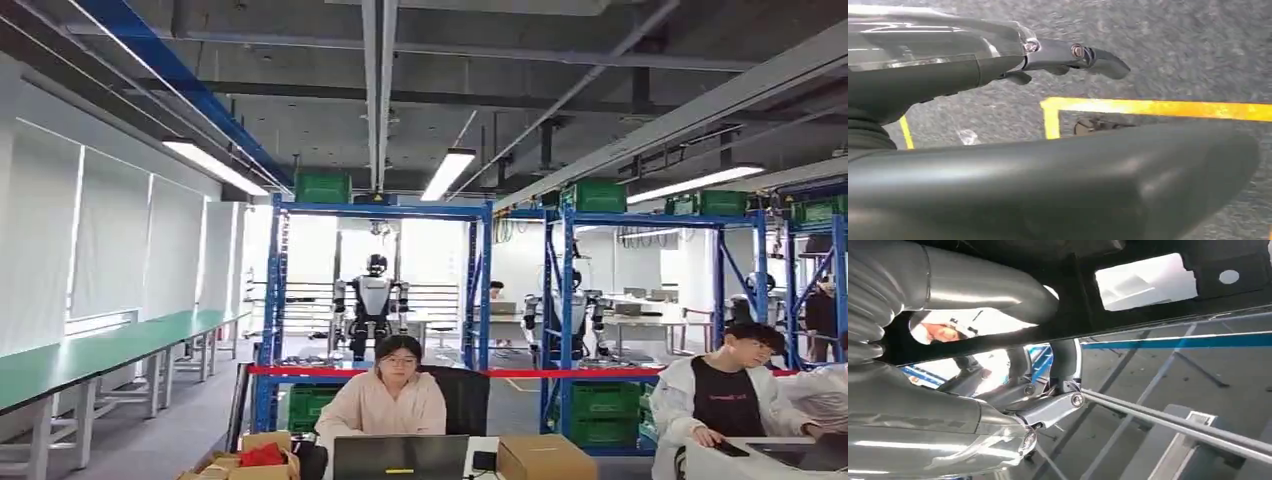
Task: Take the parts from the cabinet and place them on the table.
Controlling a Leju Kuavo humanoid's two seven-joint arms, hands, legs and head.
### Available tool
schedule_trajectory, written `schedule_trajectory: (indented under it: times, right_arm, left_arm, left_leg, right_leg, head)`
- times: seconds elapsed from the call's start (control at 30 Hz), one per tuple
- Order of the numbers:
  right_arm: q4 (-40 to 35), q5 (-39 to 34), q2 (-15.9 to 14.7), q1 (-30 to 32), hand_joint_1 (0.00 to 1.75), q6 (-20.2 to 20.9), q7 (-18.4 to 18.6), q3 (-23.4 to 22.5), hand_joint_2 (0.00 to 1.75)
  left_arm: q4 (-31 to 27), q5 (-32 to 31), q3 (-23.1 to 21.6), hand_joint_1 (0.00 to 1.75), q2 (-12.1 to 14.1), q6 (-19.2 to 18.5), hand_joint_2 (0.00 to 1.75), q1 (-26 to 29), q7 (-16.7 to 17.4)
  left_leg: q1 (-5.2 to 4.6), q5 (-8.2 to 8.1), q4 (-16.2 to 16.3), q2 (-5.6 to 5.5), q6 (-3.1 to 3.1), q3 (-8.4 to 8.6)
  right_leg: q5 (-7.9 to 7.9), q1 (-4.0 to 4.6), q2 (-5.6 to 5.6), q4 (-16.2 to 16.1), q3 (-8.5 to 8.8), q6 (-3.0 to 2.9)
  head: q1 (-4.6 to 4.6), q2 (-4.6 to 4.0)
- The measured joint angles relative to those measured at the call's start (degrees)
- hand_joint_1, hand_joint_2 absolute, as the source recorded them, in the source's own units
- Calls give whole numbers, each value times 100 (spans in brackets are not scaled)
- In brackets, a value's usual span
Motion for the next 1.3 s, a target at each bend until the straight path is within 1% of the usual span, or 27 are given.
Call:
schedule_trajectory:
  times: [0.03,0.1,0.17,0.23,0.27,0.3,0.33,0.37,0.4,0.47,0.5,0.6,0.63,0.67,0.7,0.8,0.83,0.87,0.93,0.97,1.0,1.03,1.07,1.13,1.2,1.23,1.3]
  right_arm:
    - [-2,40,0,-8,175,-2,5,-2,175]
    - [0,90,-2,3,175,-2,7,2,175]
    - [0,134,-2,-10,175,-4,13,0,175]
    - [5,110,-2,-21,175,-13,16,-2,175]
    - [13,92,-4,-9,175,-13,15,-11,175]
    - [20,40,-7,6,175,-13,11,-15,175]
    - [31,0,-7,11,175,-13,9,-22,175]
    - [35,-32,-7,17,175,-17,9,-37,175]
    - [35,-48,-7,17,175,-20,9,-46,175]
    - [35,-57,-7,16,175,-22,9,-48,175]
    - [44,-63,-9,23,175,-28,7,-55,175]
    - [42,-63,-7,37,175,-41,7,-61,175]
    - [37,-63,-7,36,175,-41,5,-61,175]
    - [20,-61,-7,37,175,-41,7,-59,175]
    - [22,-65,0,36,175,-50,-4,-61,175]
    - [48,-63,4,55,175,-48,5,-68,175]
    - [64,-63,4,78,175,-48,5,-68,175]
    - [68,-63,4,93,175,-48,5,-68,175]
    - [68,-63,4,96,175,-48,5,-70,175]
    - [68,-63,4,97,175,-50,5,-70,175]
    - [70,-63,4,104,175,-50,5,-70,175]
    - [72,-65,4,105,175,-52,11,-72,175]
    - [61,-63,4,110,175,-54,4,-72,175]
    - [61,-63,4,121,175,-54,5,-77,175]
    - [55,-59,4,120,175,-57,-2,-79,175]
    - [50,-61,4,113,175,-57,-4,-79,175]
    - [53,-61,4,132,175,-59,-4,-85,175]
  left_arm:
    - [0,2,-2,0,9,5,175,-19,11]
    - [0,2,-4,0,18,20,175,6,11]
    - [0,4,-7,0,25,26,175,11,2]
    - [0,7,-7,0,29,26,175,-13,0]
    - [0,7,-9,0,29,26,175,-9,0]
    - [0,4,-9,0,29,26,175,-7,0]
    - [0,4,-11,0,29,26,175,9,2]
    - [0,4,-11,0,29,33,175,21,2]
    - [0,4,-11,0,29,33,175,24,2]
    - [0,4,-15,0,29,33,175,13,2]
    - [6,4,-15,0,-15,39,175,11,4]
    - [4,7,-17,0,-2,33,175,16,17]
    - [4,7,-17,0,-13,33,175,13,15]
    - [4,7,-20,0,-13,33,175,2,17]
    - [4,7,-20,0,-13,33,175,-6,11]
    - [4,7,-20,0,18,35,175,-24,13]
    - [4,7,-20,0,22,37,175,-4,13]
    - [4,7,-20,0,35,37,175,11,15]
    - [4,7,-20,0,49,42,175,17,13]
    - [4,7,-20,0,49,42,175,17,13]
    - [9,7,-22,0,20,39,175,18,17]
    - [11,7,-22,0,22,39,175,15,11]
    - [11,7,-22,0,20,42,175,1,21]
    - [11,7,-22,0,22,46,175,26,19]
    - [6,7,-22,0,27,59,175,20,13]
    - [6,7,-22,0,29,61,175,10,13]
    - [6,7,-22,0,29,59,175,1,13]
  left_leg:
    - [-12,-129,-37,-15,133,13]
    - [-37,-156,-34,-52,191,1]
    - [-5,-186,-70,-105,256,75]
    - [-2,-225,-89,-143,312,141]
    - [-7,-248,-90,-148,330,158]
    - [-16,-285,-89,-164,342,187]
    - [-27,-317,-90,-182,341,228]
    - [-43,-361,-91,-197,338,290]
    - [-61,-407,-97,-215,337,358]
    - [-95,-488,-119,-243,338,498]
    - [-84,-505,-159,-244,329,503]
    - [-11,-509,-265,-256,245,552]
    - [-33,-504,-354,-258,221,616]
    - [-42,-564,-385,-235,220,673]
    - [-67,-609,-248,-134,210,607]
    - [-69,-1055,980,-106,155,-93]
    - [-58,-1052,1227,-103,133,-271]
    - [-50,-894,1219,-96,93,-347]
    - [-6,-202,516,-57,1,-177]
    - [20,62,166,-27,-29,-71]
    - [-3,12,83,16,-59,-13]
    - [14,-43,-84,1,6,65]
    - [5,-130,-85,-15,100,51]
    - [-11,-156,-75,-28,158,56]
    - [17,-203,-98,-41,232,138]
    - [16,-225,-103,-43,264,165]
    - [6,-276,-103,-44,287,196]
  right_leg:
    - [2,0,2,16,-44,13]
    - [2,-13,-34,1,-35,24]
    - [-95,-27,-47,96,-19,77]
    - [-399,-34,-46,900,-463,122]
    - [-544,-34,-47,1342,-738,131]
    - [-663,-34,-47,1875,-1117,129]
    - [-585,-32,-46,2047,-1318,113]
    - [-349,-20,-41,1933,-1370,78]
    - [-21,1,-36,1586,-1299,33]
    - [700,96,25,523,-1018,-160]
    - [635,113,67,497,-975,-252]
    - [675,181,72,410,-945,-273]
    - [697,180,66,312,-888,-303]
    - [652,69,40,-26,-653,-324]
    - [616,63,31,-169,-543,-252]
    - [524,46,-14,-233,-391,-255]
    - [477,39,-18,-232,-333,-246]
    - [422,27,-18,-228,-265,-224]
    - [284,-18,-20,-189,-110,-155]
    - [223,-33,-23,-157,-58,-126]
    - [129,-13,-10,-105,-49,-58]
    - [83,10,-2,22,-86,-9]
    - [80,15,1,27,-118,-8]
    - [69,3,-7,22,-111,8]
    - [-69,-8,-14,205,-126,58]
    - [-220,-18,-15,591,-331,89]
    - [-561,-22,-15,1607,-959,115]
  head:
    - [-7,7]
    - [-9,2]
    - [-9,2]
    - [-9,2]
    - [-9,2]
    - [-9,2]
    - [-9,0]
    - [-9,0]
    - [-9,0]
    - [-9,0]
    - [2,0]
    - [-9,7]
    - [-11,9]
    - [-9,9]
    - [-9,4]
    - [-5,4]
    - [-7,4]
    - [-7,4]
    - [-7,2]
    - [-7,2]
    - [-11,0]
    - [-22,4]
    - [-22,9]
    - [-22,4]
    - [-22,4]
    - [-22,2]
    - [-24,2]
